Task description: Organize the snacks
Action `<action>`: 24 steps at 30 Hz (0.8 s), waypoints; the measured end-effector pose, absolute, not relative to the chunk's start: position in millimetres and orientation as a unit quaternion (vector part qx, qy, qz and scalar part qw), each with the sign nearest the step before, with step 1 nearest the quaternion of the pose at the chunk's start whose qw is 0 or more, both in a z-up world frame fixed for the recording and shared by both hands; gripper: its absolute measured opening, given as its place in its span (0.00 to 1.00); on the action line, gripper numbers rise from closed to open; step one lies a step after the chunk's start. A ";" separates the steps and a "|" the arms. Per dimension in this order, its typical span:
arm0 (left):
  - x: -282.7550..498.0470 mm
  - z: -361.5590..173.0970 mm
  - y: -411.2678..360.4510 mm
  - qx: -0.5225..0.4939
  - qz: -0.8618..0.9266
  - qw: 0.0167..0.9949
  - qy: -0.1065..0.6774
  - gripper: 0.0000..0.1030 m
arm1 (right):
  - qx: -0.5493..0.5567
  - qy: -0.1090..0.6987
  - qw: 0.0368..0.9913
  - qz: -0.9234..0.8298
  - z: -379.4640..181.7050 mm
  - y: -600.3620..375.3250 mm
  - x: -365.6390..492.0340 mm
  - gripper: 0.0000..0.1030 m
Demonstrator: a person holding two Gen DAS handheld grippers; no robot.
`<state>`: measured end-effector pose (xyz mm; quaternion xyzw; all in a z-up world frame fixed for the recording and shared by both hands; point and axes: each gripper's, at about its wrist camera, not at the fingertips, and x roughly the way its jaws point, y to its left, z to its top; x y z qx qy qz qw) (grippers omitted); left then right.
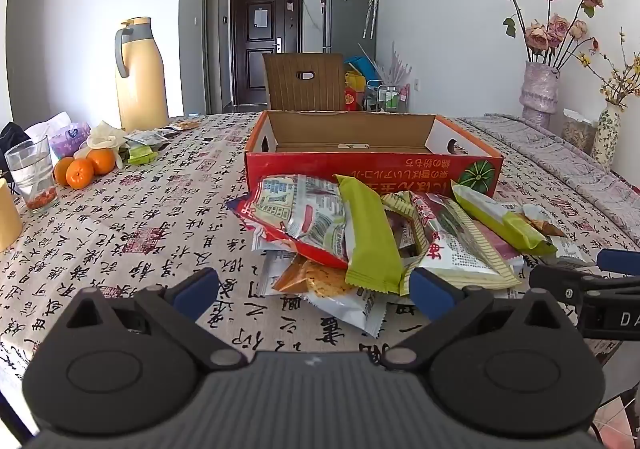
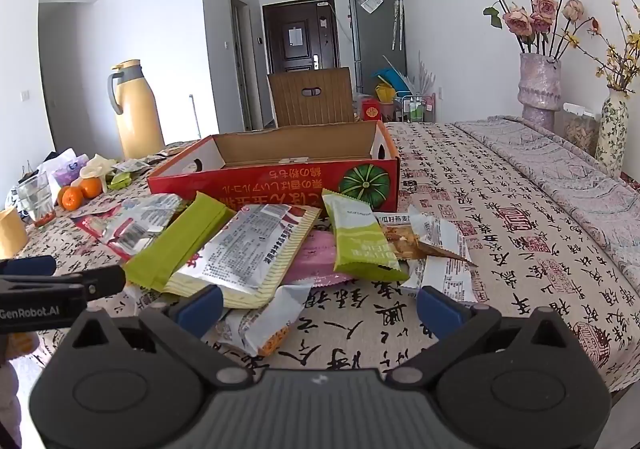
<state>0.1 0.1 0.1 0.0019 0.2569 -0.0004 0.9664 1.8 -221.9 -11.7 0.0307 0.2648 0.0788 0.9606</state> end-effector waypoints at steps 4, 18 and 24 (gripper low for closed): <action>0.4 0.0 0.2 0.002 -0.001 0.966 0.257 1.00 | 0.031 0.265 0.961 0.078 -11.5 -222.0 1.9 1.00; 0.0 -0.1 0.0 0.002 -0.001 0.966 0.257 1.00 | 0.031 0.266 0.960 0.079 -9.7 -222.9 1.8 1.00; 0.0 0.0 -0.1 0.002 -0.001 0.966 0.257 1.00 | 0.031 0.266 0.960 0.079 -10.0 -223.0 2.0 1.00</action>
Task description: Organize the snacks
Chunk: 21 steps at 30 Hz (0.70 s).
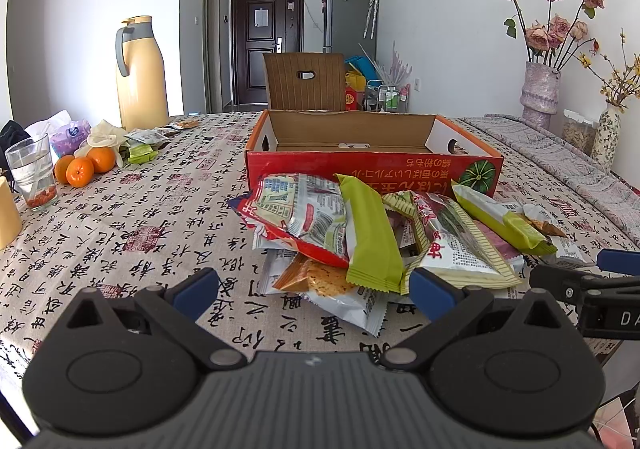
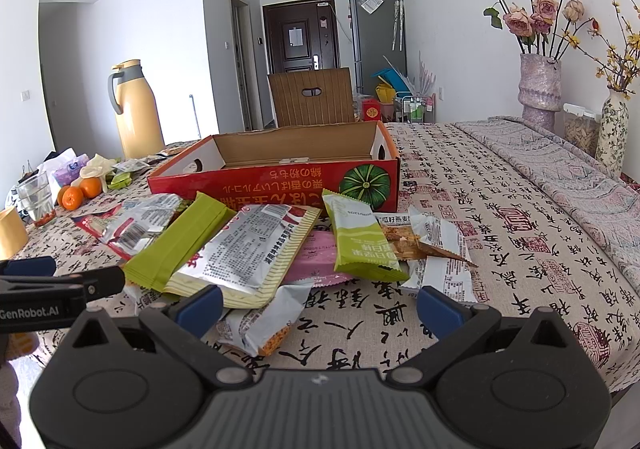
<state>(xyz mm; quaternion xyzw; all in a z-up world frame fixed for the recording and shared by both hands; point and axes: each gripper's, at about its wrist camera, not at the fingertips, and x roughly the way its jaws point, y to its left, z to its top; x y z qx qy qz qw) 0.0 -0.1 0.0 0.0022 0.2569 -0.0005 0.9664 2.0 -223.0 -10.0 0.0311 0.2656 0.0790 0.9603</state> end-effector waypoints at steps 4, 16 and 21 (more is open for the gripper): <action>0.1 0.0 -0.1 0.002 -0.001 0.966 0.257 1.00 | 0.031 0.266 0.960 0.079 -10.8 -222.8 2.2 1.00; -0.1 0.0 0.2 0.002 -0.001 0.967 0.255 1.00 | 0.032 0.266 0.960 0.079 -12.1 -221.7 1.9 1.00; -1.1 -2.4 -2.6 0.003 -0.001 0.967 0.255 1.00 | 0.032 0.265 0.960 0.079 -10.8 -222.5 1.9 1.00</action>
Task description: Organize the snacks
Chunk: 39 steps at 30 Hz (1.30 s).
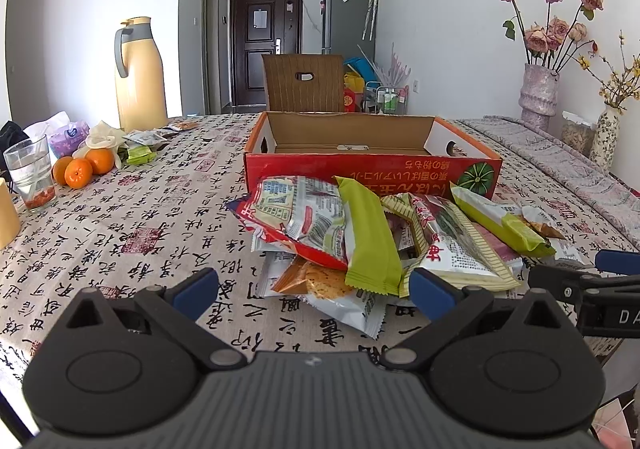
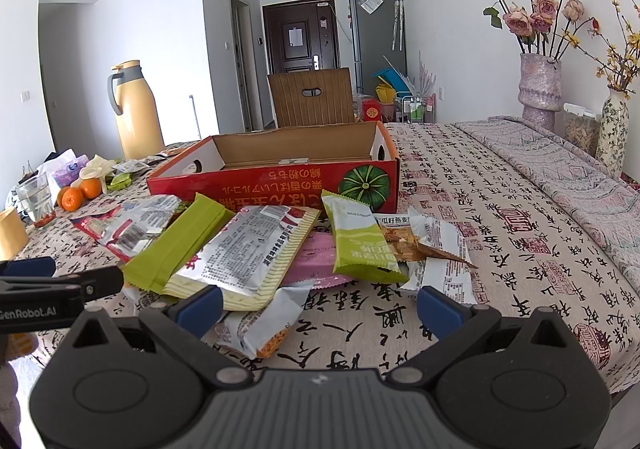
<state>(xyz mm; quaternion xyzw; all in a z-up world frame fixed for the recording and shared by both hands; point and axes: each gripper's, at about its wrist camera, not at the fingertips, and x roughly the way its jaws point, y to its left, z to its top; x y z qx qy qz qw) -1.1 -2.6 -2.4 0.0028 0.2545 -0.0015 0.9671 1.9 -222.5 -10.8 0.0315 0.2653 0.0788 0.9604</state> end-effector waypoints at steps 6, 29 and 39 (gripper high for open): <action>-0.4 -1.4 -2.5 0.003 -0.002 0.967 0.256 1.00 | 0.033 0.266 0.960 0.080 -12.3 -221.6 2.0 1.00; 9.3 -12.2 5.8 -0.027 -0.014 0.961 0.275 1.00 | 0.060 0.245 0.965 0.076 -11.9 -241.9 13.0 0.95; 12.7 -14.5 8.8 -0.017 -0.003 0.961 0.275 1.00 | 0.045 0.243 0.966 0.079 -5.4 -247.2 44.2 0.72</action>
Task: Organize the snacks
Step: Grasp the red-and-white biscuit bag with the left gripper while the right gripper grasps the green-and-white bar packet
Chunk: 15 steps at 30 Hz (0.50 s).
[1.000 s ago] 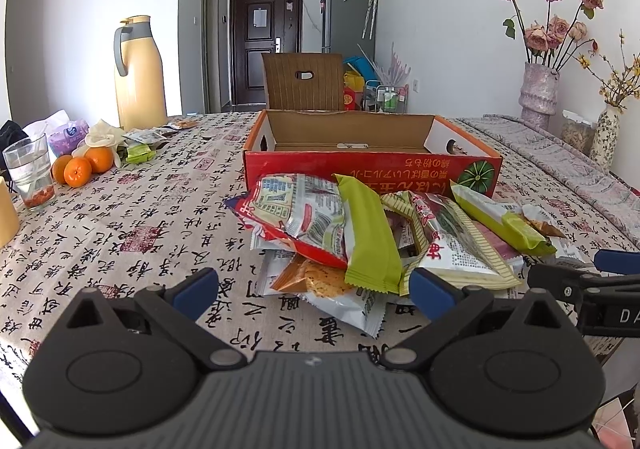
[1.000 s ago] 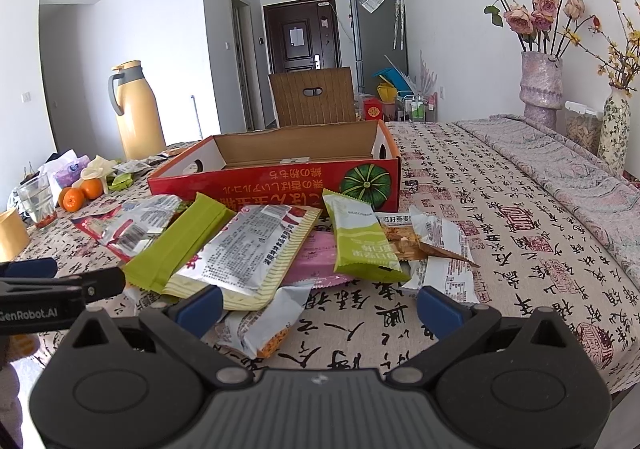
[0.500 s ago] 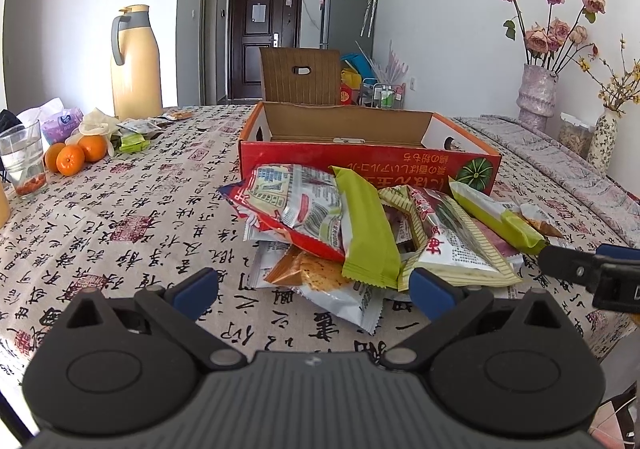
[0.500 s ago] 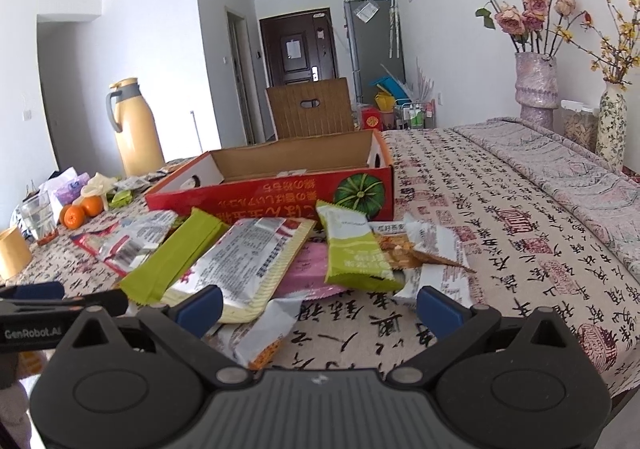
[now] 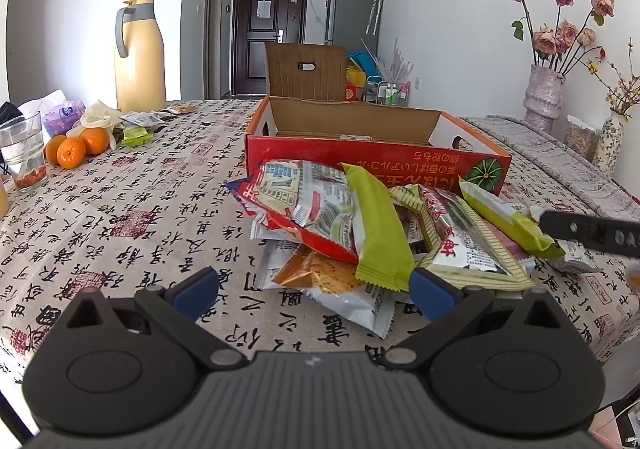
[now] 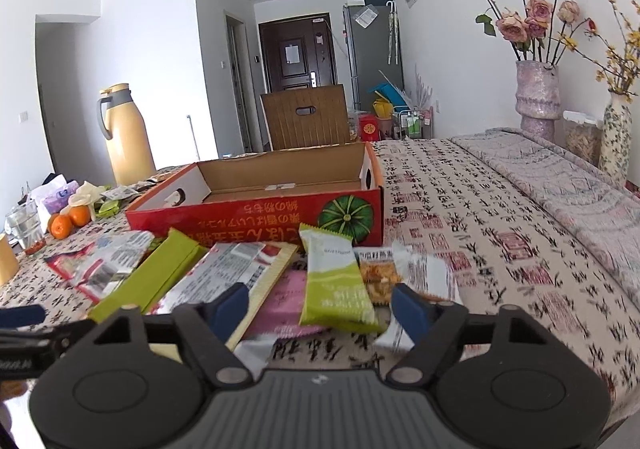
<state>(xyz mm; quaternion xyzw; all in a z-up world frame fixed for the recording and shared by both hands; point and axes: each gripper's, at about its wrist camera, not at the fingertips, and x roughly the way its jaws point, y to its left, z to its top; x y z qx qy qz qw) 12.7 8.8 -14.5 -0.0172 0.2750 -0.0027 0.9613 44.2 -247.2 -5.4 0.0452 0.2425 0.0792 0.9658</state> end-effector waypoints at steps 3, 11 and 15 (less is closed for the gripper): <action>13.9 -14.7 9.9 -0.017 0.001 0.961 0.276 1.00 | 0.040 0.252 0.963 0.085 -5.1 -247.9 61.5 0.69; 22.1 -18.7 11.8 -0.018 0.009 0.960 0.280 1.00 | 0.043 0.292 0.950 0.104 -14.6 -248.1 107.2 0.55; 28.3 -22.5 12.3 -0.014 0.013 0.957 0.289 1.00 | 0.050 0.312 0.943 0.102 -25.2 -247.8 124.6 0.54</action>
